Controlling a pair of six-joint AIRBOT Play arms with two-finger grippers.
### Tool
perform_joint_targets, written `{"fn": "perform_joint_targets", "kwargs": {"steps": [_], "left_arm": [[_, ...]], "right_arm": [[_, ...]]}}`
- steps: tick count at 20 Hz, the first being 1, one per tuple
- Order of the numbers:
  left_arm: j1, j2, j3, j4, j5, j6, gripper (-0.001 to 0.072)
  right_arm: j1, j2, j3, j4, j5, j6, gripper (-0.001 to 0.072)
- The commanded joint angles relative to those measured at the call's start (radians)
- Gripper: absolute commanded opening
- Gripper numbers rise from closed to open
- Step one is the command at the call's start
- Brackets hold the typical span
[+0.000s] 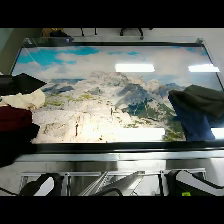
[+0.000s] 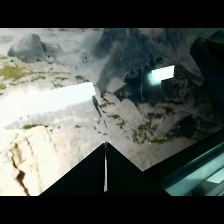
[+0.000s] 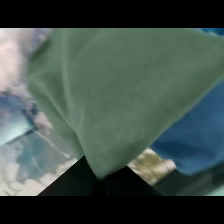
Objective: Fold the shirts.
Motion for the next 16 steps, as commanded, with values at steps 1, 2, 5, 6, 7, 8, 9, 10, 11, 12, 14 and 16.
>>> {"fn": "perform_joint_targets", "kwargs": {"steps": [1, 2, 5, 6, 7, 8, 9, 10, 11, 12, 14, 16], "left_arm": [[-0.057, -0.047, 0.000, -0.001, -0.010, 0.013, 0.0023], [-0.071, -0.059, 0.000, -0.002, -0.014, 0.017, 0.0023], [-0.092, -0.088, 0.000, -0.002, -0.023, 0.021, 0.0023], [-0.092, -0.094, 0.000, 0.000, -0.023, 0.021, 0.0023], [-0.092, -0.097, 0.000, -0.002, -0.021, 0.021, 0.0023], [-0.092, -0.097, 0.000, -0.002, -0.014, 0.021, 0.0023], [-0.092, -0.097, 0.002, -0.002, -0.004, 0.021, 0.0023], [-0.092, -0.096, 0.005, -0.002, 0.010, 0.021, 0.0023], [-0.092, -0.092, 0.005, -0.003, 0.023, 0.021, 0.0023], [-0.092, -0.091, 0.005, -0.005, 0.024, 0.021, 0.0023], [-0.092, -0.089, 0.005, -0.010, 0.001, 0.020, 0.0023], [-0.092, -0.082, -0.004, -0.010, -0.045, 0.000, 0.0022]], "right_arm": [[0.000, 0.068, -0.212, -0.122, 0.026, 0.083, 0.0027], [0.000, 0.066, -0.270, -0.122, 0.024, 0.082, 0.0093], [0.000, 0.032, -0.335, -0.129, 0.005, 0.031, 0.0713], [0.000, 0.026, -0.326, -0.128, 0.005, 0.027, 0.0713], [0.001, 0.022, -0.300, -0.119, 0.004, 0.012, 0.0713], [0.001, 0.021, -0.265, -0.105, -0.004, -0.002, 0.0713], [0.002, 0.021, -0.218, -0.071, -0.013, -0.010, 0.0712], [0.003, 0.021, -0.176, -0.021, -0.022, -0.016, 0.0692], [0.004, 0.023, -0.135, 0.060, -0.032, -0.054, 0.0451], [0.004, 0.028, -0.108, 0.154, -0.042, -0.095, 0.0216], [0.005, 0.050, -0.101, 0.357, -0.076, -0.177, 0.0139], [0.058, 0.077, -0.106, 0.452, -0.087, -0.256, 0.0019]]}}
